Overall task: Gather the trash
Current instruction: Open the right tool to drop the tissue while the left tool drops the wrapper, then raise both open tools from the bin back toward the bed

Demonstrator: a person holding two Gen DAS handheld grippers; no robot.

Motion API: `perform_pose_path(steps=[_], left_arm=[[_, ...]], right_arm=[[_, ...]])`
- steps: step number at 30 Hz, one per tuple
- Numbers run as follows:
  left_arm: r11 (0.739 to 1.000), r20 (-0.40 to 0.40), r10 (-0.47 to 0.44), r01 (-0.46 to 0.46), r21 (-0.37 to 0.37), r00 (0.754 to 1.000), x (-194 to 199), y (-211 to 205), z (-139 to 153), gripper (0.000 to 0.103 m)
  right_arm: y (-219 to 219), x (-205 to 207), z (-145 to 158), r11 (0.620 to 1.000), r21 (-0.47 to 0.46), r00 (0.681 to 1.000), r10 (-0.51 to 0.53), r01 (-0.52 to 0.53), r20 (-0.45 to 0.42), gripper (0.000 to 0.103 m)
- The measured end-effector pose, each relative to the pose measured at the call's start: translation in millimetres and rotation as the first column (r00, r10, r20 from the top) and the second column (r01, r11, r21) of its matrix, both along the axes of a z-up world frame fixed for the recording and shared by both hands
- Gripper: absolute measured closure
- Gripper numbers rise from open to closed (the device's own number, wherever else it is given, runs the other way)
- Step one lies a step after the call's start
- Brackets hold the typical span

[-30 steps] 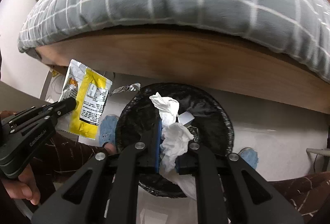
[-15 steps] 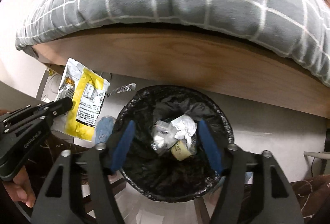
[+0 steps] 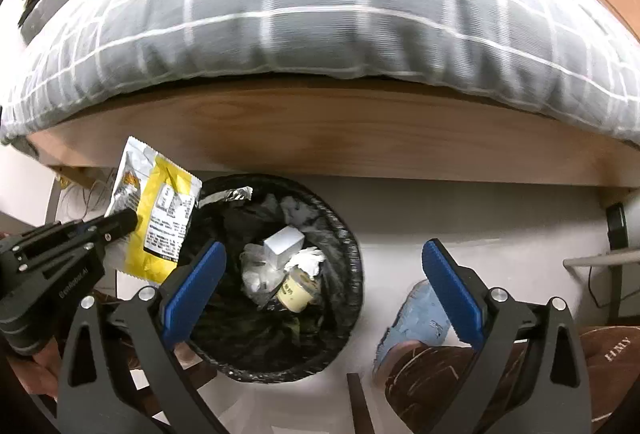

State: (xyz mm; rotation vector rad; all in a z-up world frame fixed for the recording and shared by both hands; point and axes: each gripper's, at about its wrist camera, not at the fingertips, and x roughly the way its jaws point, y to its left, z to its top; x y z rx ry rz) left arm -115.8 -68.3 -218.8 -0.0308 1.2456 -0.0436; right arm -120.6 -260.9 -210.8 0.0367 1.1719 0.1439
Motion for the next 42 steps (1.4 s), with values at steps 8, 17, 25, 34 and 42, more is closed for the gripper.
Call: perform_pose_path(steps=[8, 17, 25, 34, 42], left_arm=[[0.999, -0.009, -0.032, 0.032, -0.001, 0.999, 1, -13, -10, 0.088], [0.999, 0.029, 0.011, -0.012, 0.042, 1.0, -1, 1, -3, 0.036], [0.996, 0.118, 0.041, -0.049, 0.069, 0.992, -2, 9, 31, 0.008], [0.997, 0.183, 0.051, -0.061, 0.054, 0.982, 0, 13, 73, 0.006], [0.996, 0.236, 0.055, -0.069, 0.054, 0.97, 11, 15, 110, 0.006]], right_arm=[[-15, 0, 3, 1.0, 0.009, 1.0, -0.027, 0.027, 0.008, 0.008], [-6, 1, 17, 0.999, 0.037, 0.999, -0.008, 0.007, 0.039, 0.008], [-2, 3, 44, 1.0, 0.031, 0.995, -0.002, -0.001, 0.1, 0.008], [-4, 8, 79, 1.0, -0.002, 0.98, -0.008, 0.008, 0.197, 0.008], [-13, 20, 113, 0.999, 0.006, 0.965, -0.033, 0.033, 0.259, 0.008]])
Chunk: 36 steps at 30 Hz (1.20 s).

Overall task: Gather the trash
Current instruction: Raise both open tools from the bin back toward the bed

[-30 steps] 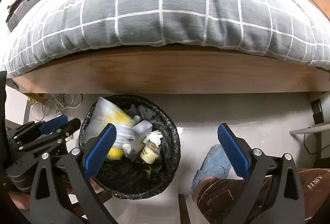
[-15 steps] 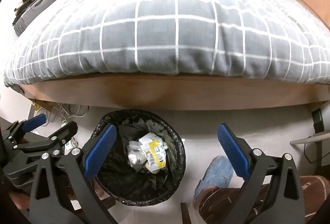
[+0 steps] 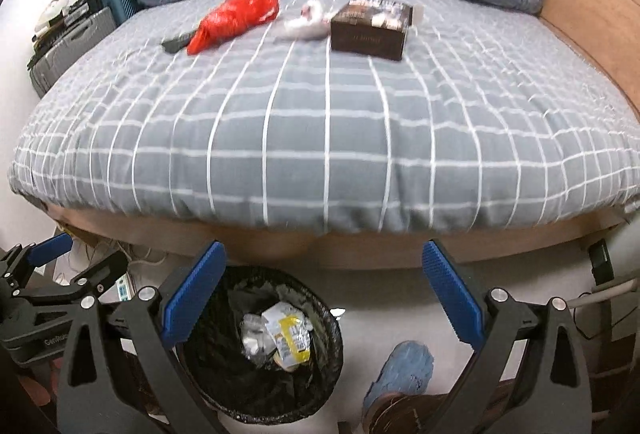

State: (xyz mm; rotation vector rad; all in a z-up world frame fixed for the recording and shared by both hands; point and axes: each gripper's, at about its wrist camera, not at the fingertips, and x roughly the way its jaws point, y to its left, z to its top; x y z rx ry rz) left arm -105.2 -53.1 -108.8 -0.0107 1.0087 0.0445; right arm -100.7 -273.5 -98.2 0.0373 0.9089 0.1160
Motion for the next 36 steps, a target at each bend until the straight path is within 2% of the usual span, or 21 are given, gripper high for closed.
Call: perform_pose_path(steps=[9, 17, 27, 36], left_arm=[[1.0, 0.066, 0.01, -0.01, 0.003, 0.998, 31, 6, 41, 0.006], [1.0, 0.109, 0.011, -0.012, 0.009, 0.994, 79, 7, 66, 0.006], [1.0, 0.138, 0.011, -0.013, 0.011, 0.99, 154, 8, 72, 0.006], [0.999, 0.14, -0.017, 0.009, 0.053, 0.99, 226, 8, 65, 0.006]], right_arm=[[-8, 31, 34, 1.0, 0.002, 0.999, -0.022, 0.022, 0.049, 0.008], [-17, 77, 53, 0.999, -0.013, 0.996, -0.045, 0.046, 0.074, 0.008], [-29, 150, 63, 0.996, -0.002, 0.992, -0.087, 0.087, 0.088, 0.008], [-31, 207, 47, 0.992, -0.015, 0.991, -0.124, 0.125, 0.059, 0.008]])
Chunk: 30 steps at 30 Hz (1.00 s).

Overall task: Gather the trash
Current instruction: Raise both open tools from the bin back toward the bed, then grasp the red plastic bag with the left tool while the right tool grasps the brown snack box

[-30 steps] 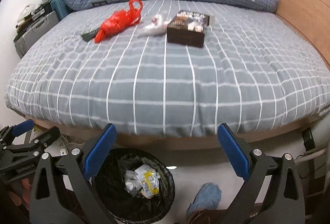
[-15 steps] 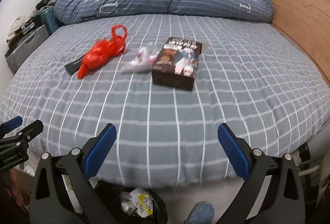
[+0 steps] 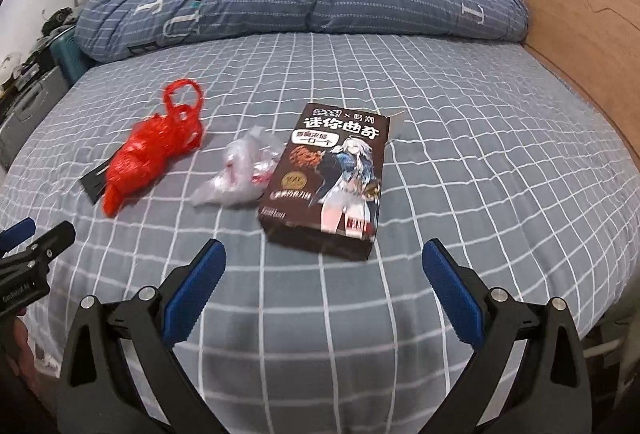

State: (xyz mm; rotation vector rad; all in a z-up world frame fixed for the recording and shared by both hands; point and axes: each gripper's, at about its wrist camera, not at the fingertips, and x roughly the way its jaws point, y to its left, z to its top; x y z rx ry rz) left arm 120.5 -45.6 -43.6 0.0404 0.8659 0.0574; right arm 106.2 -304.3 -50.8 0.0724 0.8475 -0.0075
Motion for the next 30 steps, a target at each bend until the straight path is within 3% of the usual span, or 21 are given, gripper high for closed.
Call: perform_pose_path(steps=[8, 20, 26, 30], left_arm=[[1.0, -0.021, -0.014, 0.013, -0.012, 1.0, 62, -1, -19, 0.006], [0.999, -0.037, -0.047, 0.048, 0.007, 0.998, 114, -13, -36, 0.008], [0.997, -0.075, -0.07, 0.072, 0.027, 0.995, 131, -19, -46, 0.029], [0.995, -0.109, -0.097, 0.099, 0.02, 0.989, 138, -22, -53, 0.055]], right_arm=[[-1, 36, -20, 1.0, 0.006, 0.999, -0.024, 0.024, -0.037, 0.008], [9, 62, -47, 0.999, -0.015, 0.997, -0.032, 0.031, -0.071, 0.008], [8, 67, -53, 0.999, 0.01, 0.996, -0.045, 0.046, -0.077, 0.008], [7, 66, -53, 0.998, 0.002, 0.997, -0.055, 0.055, -0.052, 0.013]])
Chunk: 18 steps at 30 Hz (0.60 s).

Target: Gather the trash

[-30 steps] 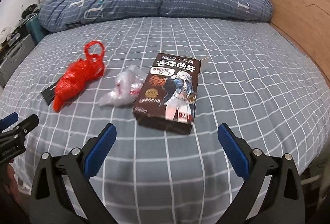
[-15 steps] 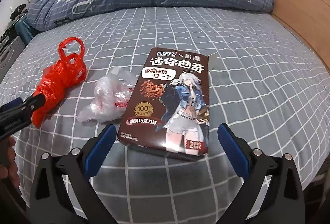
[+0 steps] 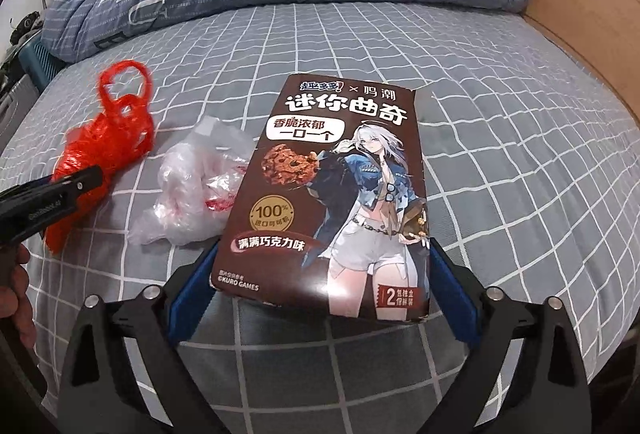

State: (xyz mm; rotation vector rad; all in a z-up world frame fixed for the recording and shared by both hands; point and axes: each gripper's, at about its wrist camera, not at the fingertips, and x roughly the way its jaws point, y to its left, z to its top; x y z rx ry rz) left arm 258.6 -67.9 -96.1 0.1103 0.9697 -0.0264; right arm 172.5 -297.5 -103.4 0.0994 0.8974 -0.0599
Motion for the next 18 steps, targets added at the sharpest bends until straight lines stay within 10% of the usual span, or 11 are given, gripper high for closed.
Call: perform_pose_path(steps=[18], left_arm=[[0.999, 0.007, 0.014, -0.014, -0.042, 1.0, -19, 0, 9, 0.069]], right_arm=[[-4, -12, 8, 1.0, -0.001, 1.0, 0.007, -0.007, 0.025, 0.014]])
